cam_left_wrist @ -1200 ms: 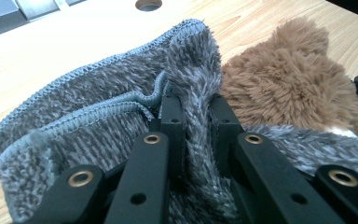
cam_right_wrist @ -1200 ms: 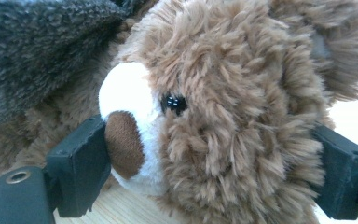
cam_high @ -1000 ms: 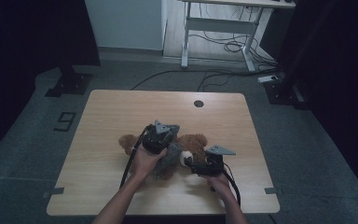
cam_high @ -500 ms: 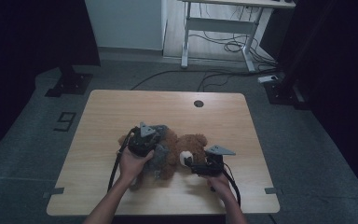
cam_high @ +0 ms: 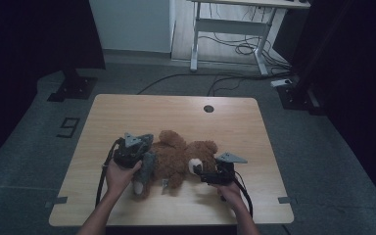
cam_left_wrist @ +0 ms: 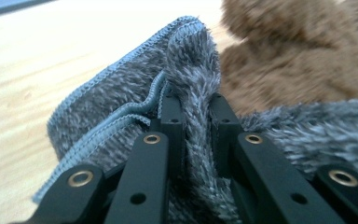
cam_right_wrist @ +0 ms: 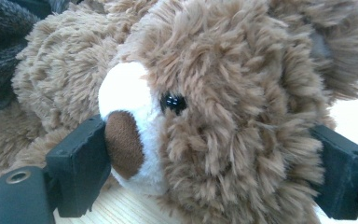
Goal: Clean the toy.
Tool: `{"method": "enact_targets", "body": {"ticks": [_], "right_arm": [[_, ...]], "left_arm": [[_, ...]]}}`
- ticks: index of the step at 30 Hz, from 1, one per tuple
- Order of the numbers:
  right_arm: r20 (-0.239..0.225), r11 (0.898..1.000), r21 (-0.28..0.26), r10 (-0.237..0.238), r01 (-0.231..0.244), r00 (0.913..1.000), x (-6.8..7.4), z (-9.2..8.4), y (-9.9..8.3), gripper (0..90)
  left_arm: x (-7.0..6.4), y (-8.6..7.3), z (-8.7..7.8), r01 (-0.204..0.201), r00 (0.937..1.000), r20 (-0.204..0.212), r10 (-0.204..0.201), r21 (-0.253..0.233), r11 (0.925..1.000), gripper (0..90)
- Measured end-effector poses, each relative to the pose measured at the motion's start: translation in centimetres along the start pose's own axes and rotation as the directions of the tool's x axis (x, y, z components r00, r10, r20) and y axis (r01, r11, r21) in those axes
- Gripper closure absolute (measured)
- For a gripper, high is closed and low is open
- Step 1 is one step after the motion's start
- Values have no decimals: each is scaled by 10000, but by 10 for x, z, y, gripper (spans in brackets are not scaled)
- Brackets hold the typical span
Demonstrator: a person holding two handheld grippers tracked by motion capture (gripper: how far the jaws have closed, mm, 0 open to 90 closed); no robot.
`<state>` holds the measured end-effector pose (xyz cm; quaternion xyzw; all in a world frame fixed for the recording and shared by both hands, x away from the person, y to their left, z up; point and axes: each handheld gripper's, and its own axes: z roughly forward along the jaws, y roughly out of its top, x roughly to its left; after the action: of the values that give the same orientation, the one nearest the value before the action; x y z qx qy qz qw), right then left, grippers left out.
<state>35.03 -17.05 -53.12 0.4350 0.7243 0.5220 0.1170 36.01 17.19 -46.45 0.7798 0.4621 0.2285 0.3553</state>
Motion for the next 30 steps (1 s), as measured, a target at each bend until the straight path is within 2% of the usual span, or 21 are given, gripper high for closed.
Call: {"method": "enact_targets", "body": {"ticks": [5,10,16,19,22,25,28,30], "right_arm": [[18,10000,-28,-13,13,10000,0,0,0,127],[22,10000,-66,4,-4,10000,1,0,-1,127],[22,10000,-82,28,-28,10000,0,1,-1,127],[30,10000,-66,41,-41,10000,0,0,-1,127],[31,9999,-101,95,-94,10000,0,1,-1,127],[105,9999,-115,53,-52,9999,0,1,-1,129],[273,10000,-98,-11,14,9996,2,2,-1,135],[422,10000,-87,-32,36,9991,4,2,-1,138]], "left_arm": [[8,-12,2,33,9997,-242,-30,141,9999,794],[17,-24,6,386,9988,-329,-376,325,9987,794],[24,-32,6,509,9974,-544,-480,529,9973,794],[30,-32,2,818,9958,-451,-799,424,9957,795],[31,-24,-9,846,9959,-337,-842,101,9964,795],[28,-5,-24,700,9972,-246,-712,-463,9965,795],[18,18,-37,443,9990,-31,-449,-1059,9934,794],[8,31,-38,201,9998,103,-190,-1226,9922,794]]}}
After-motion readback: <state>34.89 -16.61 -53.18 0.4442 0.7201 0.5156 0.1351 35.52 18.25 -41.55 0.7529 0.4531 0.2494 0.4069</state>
